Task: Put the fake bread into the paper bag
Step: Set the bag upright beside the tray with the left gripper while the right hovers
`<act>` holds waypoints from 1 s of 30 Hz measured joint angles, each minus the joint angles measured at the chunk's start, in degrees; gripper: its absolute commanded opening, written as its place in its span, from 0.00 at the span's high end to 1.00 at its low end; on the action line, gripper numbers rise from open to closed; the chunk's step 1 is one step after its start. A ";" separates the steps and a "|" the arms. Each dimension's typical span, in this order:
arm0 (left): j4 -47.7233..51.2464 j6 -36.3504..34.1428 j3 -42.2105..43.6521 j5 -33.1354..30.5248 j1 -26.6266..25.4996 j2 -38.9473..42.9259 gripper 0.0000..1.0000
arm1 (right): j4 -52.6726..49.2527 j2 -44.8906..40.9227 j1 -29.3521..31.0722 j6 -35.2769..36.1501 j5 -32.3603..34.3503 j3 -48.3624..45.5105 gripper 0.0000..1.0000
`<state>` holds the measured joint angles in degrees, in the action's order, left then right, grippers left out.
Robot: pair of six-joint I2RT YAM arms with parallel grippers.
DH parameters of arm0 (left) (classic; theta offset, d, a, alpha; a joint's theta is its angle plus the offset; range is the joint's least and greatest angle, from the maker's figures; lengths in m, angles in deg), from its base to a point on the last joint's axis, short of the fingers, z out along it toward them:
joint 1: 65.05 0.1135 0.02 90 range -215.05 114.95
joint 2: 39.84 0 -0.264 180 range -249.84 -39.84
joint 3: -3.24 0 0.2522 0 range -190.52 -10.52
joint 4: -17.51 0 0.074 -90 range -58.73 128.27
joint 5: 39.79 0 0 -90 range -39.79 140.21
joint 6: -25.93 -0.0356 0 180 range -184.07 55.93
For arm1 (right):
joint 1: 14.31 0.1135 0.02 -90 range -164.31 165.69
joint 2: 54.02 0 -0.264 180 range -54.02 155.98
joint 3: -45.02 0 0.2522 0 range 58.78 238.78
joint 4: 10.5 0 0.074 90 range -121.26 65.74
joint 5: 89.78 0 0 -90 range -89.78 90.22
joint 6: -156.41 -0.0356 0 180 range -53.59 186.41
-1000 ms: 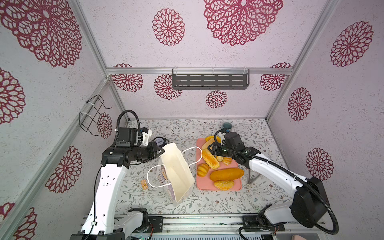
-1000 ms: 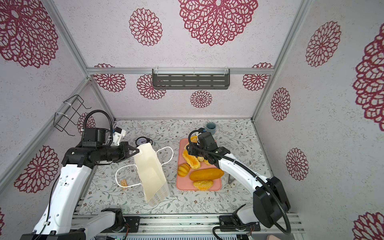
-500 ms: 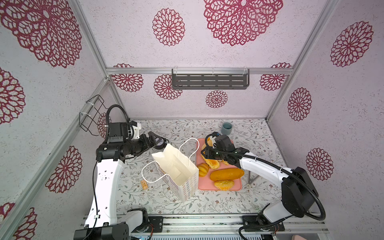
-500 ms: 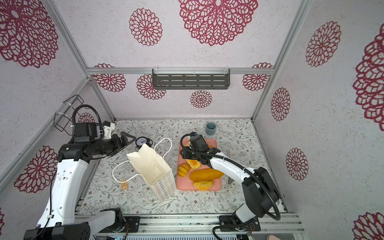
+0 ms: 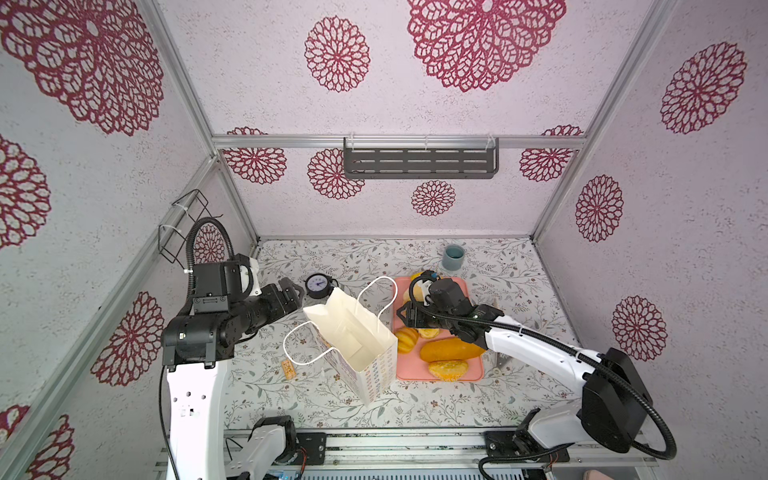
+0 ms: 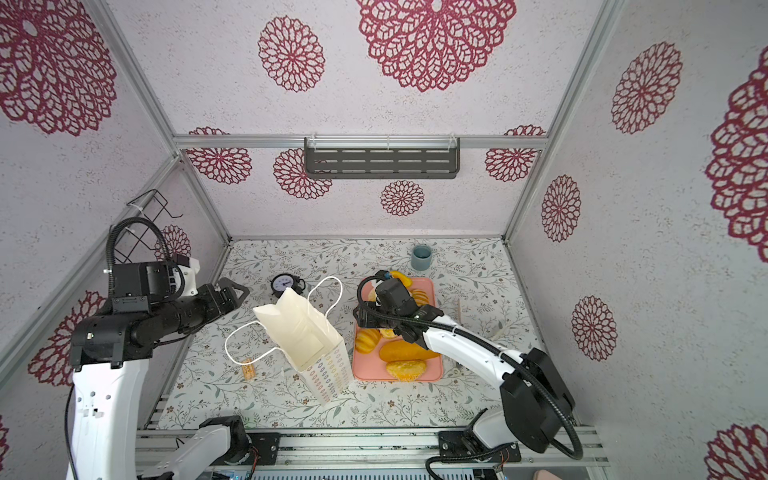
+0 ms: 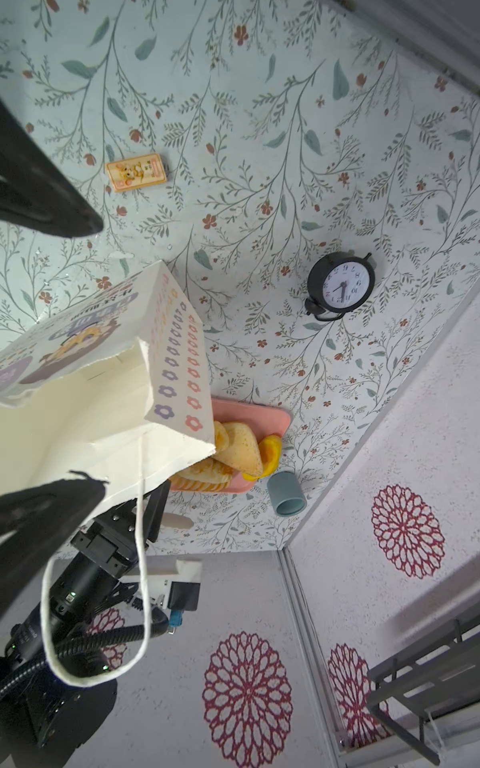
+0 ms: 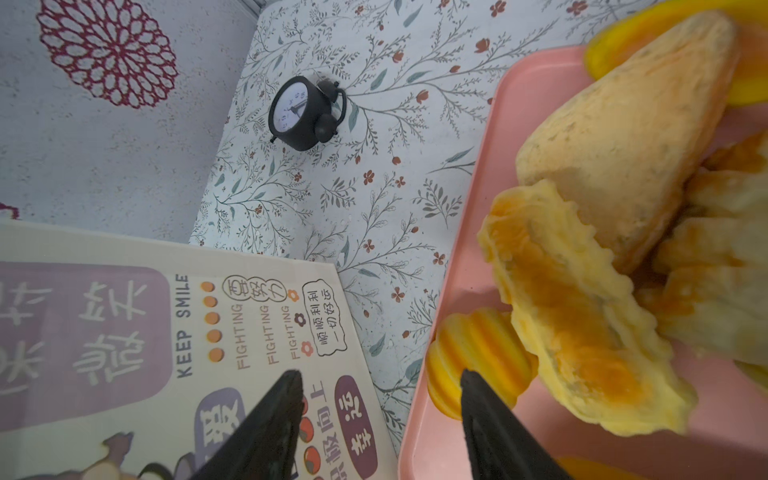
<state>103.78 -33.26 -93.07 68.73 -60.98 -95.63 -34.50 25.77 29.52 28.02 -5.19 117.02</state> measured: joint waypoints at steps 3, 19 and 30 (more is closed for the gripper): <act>1.11 2.25 1.92 1.09 -0.44 2.14 0.06 | -1.46 -2.45 0.11 0.46 1.14 0.00 0.34; 2.54 10.73 11.39 1.90 -11.32 5.31 0.03 | -3.80 -8.07 0.22 1.22 4.04 -3.08 0.33; -3.41 15.04 16.94 -0.63 -17.29 3.67 0.33 | -4.02 -12.55 0.26 1.07 6.69 -4.70 0.33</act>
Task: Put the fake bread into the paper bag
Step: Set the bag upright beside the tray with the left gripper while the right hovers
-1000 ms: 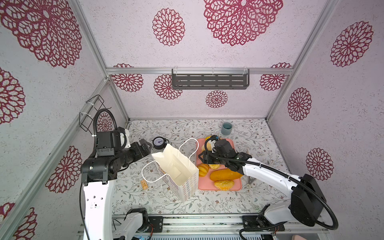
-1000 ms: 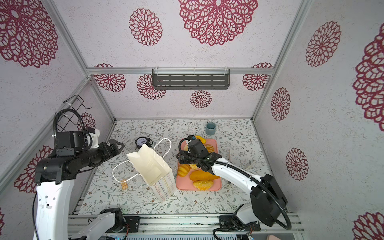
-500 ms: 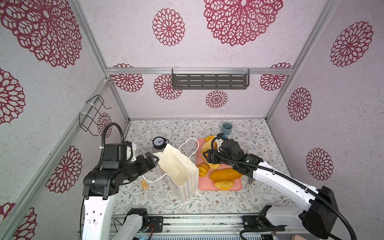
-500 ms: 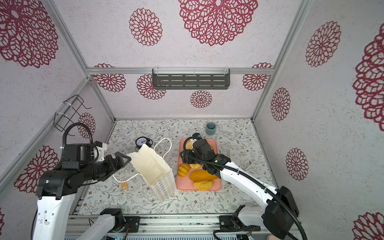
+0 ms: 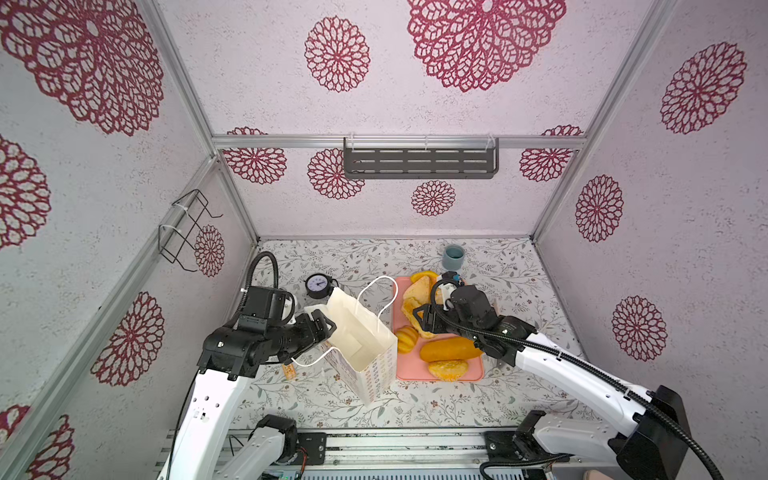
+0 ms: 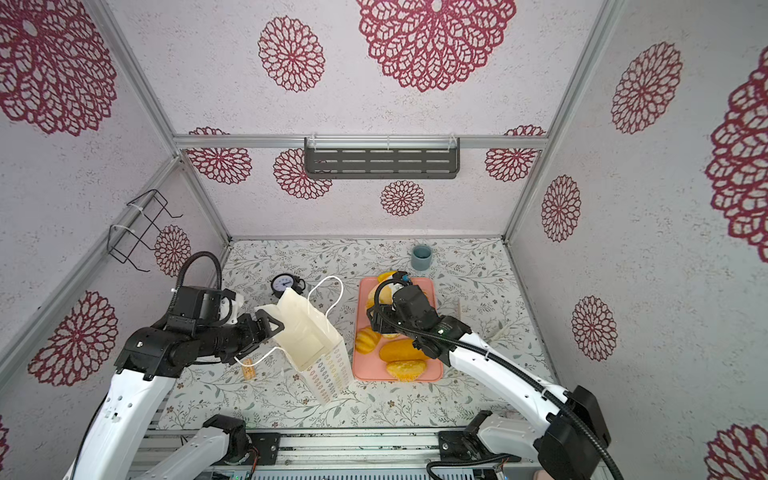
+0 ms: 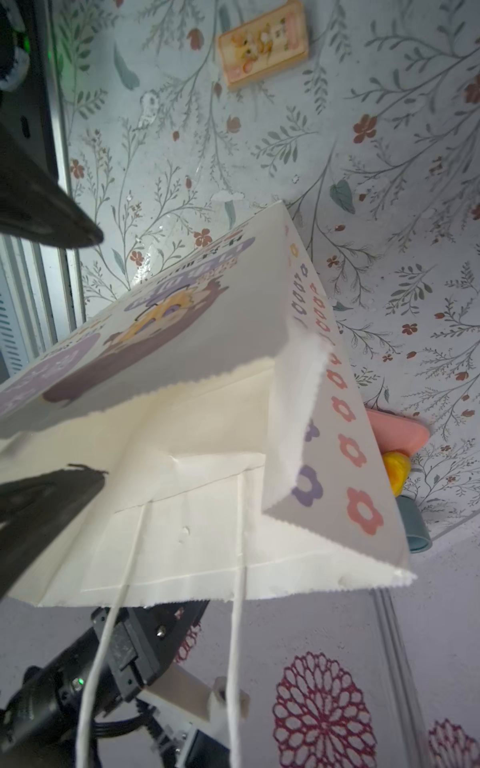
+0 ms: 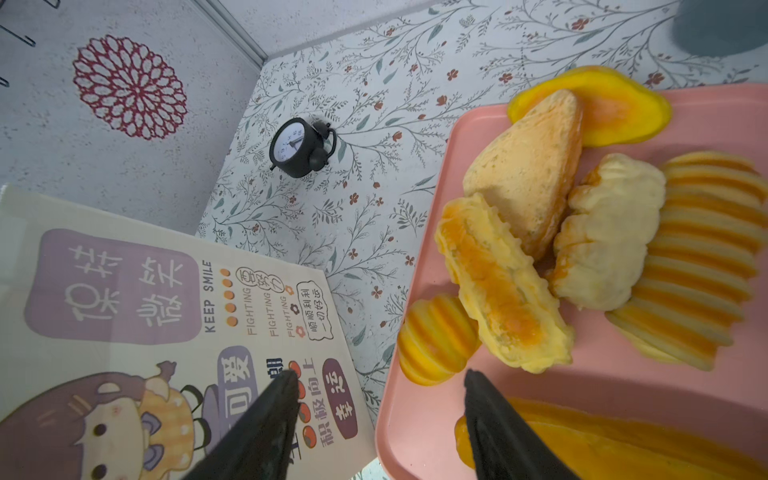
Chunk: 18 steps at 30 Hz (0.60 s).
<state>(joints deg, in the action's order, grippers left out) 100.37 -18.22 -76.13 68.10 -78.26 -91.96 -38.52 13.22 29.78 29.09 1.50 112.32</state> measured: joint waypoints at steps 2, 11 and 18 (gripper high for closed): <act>0.02 0.44 0.15 -0.59 -0.17 0.02 0.44 | -0.20 -0.59 -0.02 0.02 0.57 -0.20 0.33; -0.52 -0.72 -2.05 -2.29 -0.31 -1.16 0.88 | -1.42 -0.81 -0.02 0.07 1.95 -0.24 0.33; -1.16 -3.67 -4.17 -3.26 -0.31 -6.08 1.00 | -2.54 -1.22 -0.02 0.04 3.17 -0.26 0.33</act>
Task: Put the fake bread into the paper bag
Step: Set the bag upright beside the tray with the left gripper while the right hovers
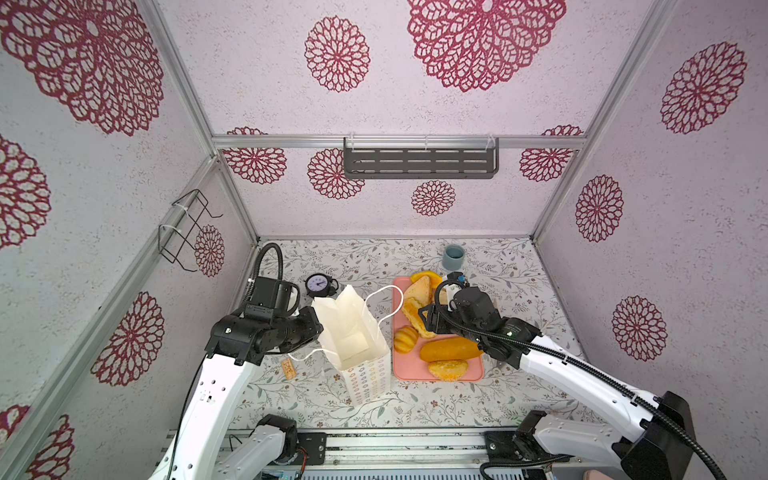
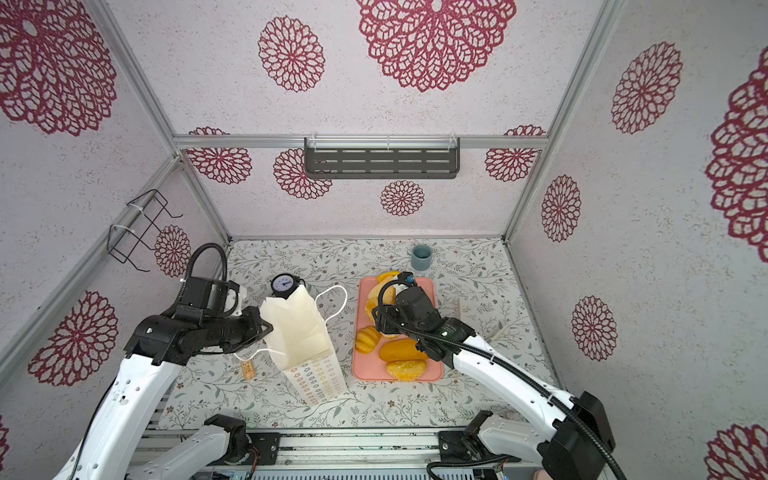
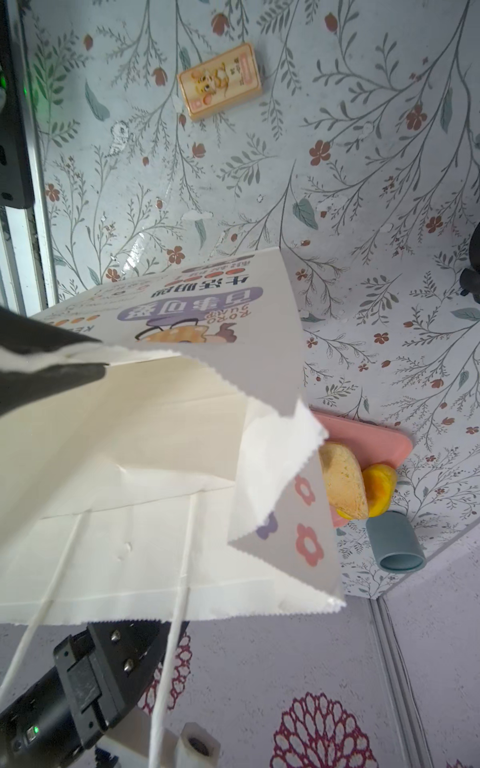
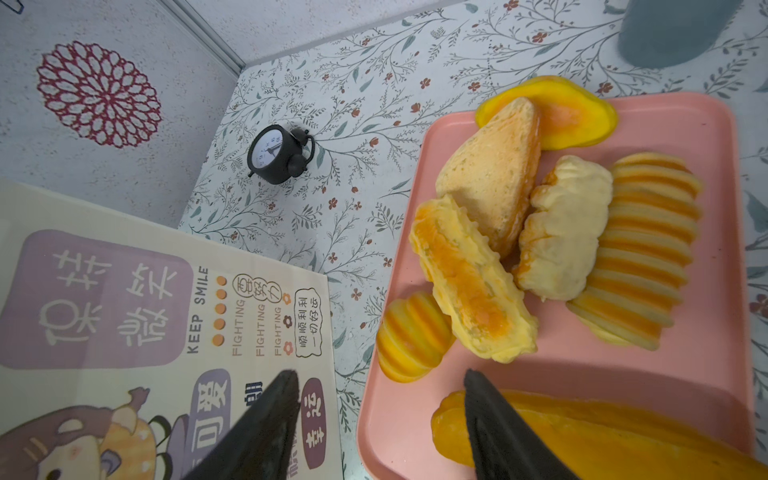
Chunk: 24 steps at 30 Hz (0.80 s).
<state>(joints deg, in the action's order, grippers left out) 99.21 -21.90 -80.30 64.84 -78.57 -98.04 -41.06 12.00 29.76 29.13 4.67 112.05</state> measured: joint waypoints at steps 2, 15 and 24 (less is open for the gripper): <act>0.02 -1.11 -1.29 -0.17 0.00 -1.22 1.00 | -0.31 -0.26 0.00 0.02 0.33 0.00 0.34; 0.04 -9.79 -8.11 0.13 3.15 -10.56 1.00 | -5.01 -0.48 -0.07 -0.85 4.24 0.07 0.11; -0.22 -13.27 -10.14 1.25 4.44 -13.05 0.92 | -13.09 -0.92 -3.76 -5.33 9.55 0.74 0.01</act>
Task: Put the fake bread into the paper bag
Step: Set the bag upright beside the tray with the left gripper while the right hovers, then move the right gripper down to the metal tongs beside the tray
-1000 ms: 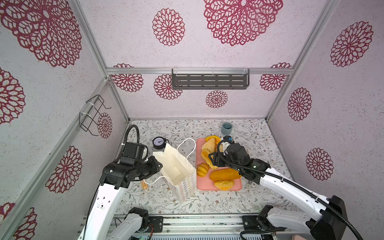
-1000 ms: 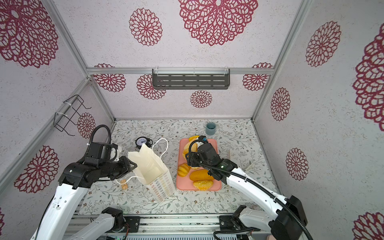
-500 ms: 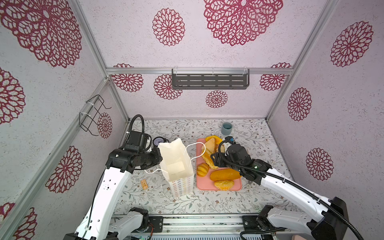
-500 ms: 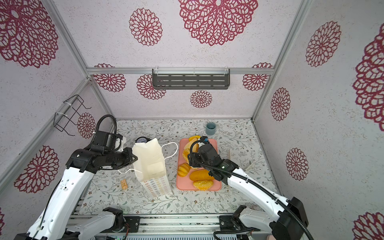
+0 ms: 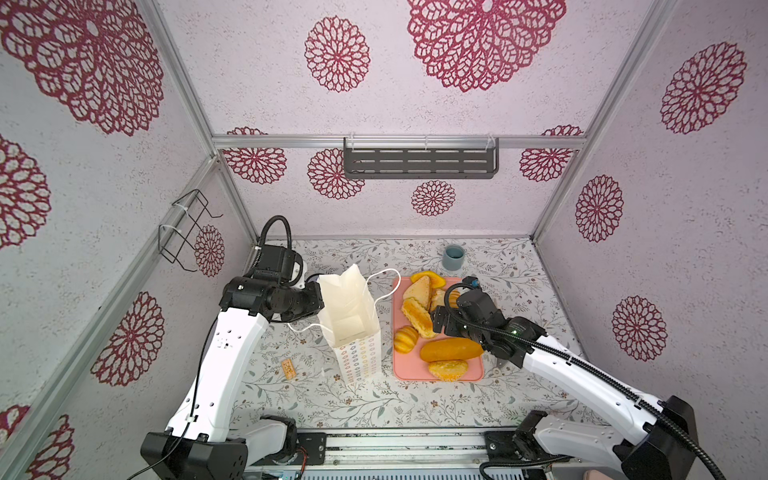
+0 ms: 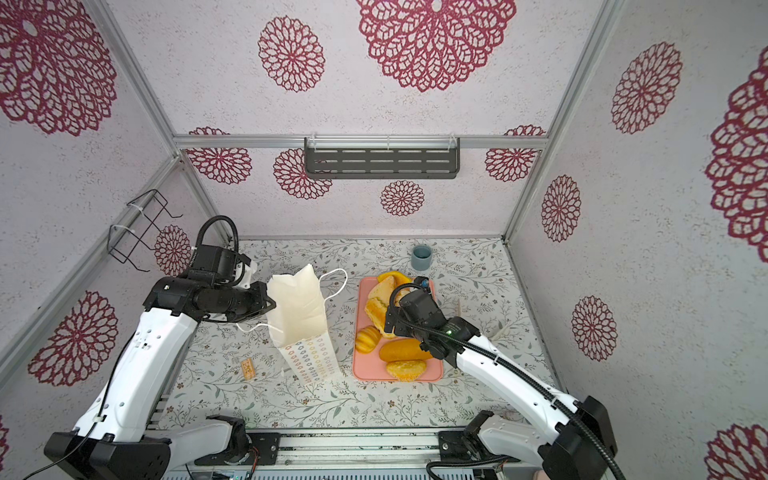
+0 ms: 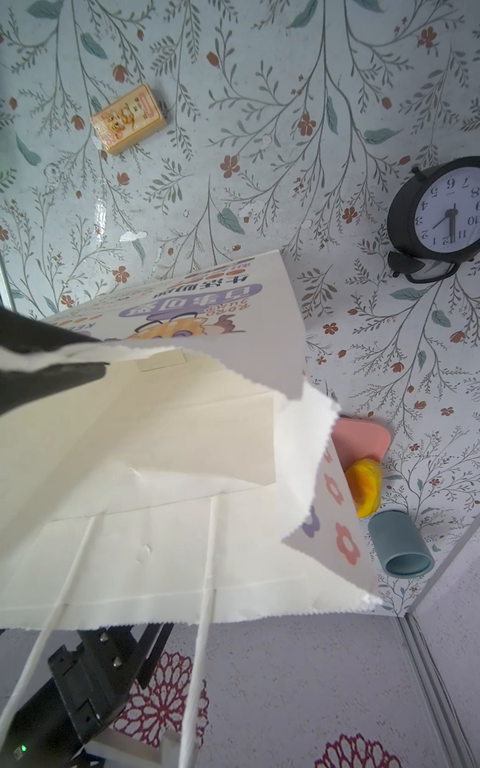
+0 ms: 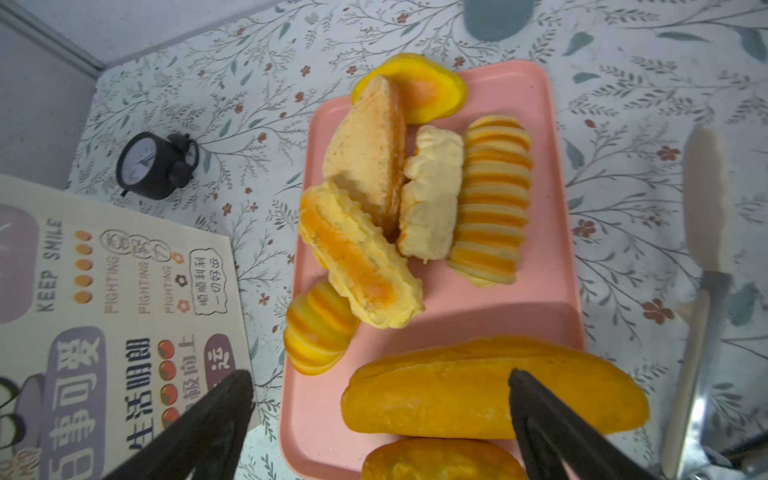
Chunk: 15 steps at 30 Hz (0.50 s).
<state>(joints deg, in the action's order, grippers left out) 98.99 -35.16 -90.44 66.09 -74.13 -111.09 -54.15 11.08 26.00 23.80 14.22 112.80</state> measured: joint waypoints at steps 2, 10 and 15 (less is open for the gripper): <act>-0.20 -0.31 0.00 0.09 0.20 -0.04 0.86 | -1.36 -0.33 -1.49 -0.94 0.52 0.26 0.01; -0.90 -0.87 -0.02 0.07 1.29 1.11 0.15 | -3.15 -6.10 -5.01 -2.89 1.44 -1.25 0.01; -0.35 -0.81 -1.03 -0.26 1.92 2.43 0.00 | -4.37 -10.54 -5.60 -4.57 3.04 -2.82 0.02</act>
<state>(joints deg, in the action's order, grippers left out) 98.64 -35.97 -91.47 65.83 -72.21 -108.66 -58.52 0.55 20.41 19.23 17.26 109.98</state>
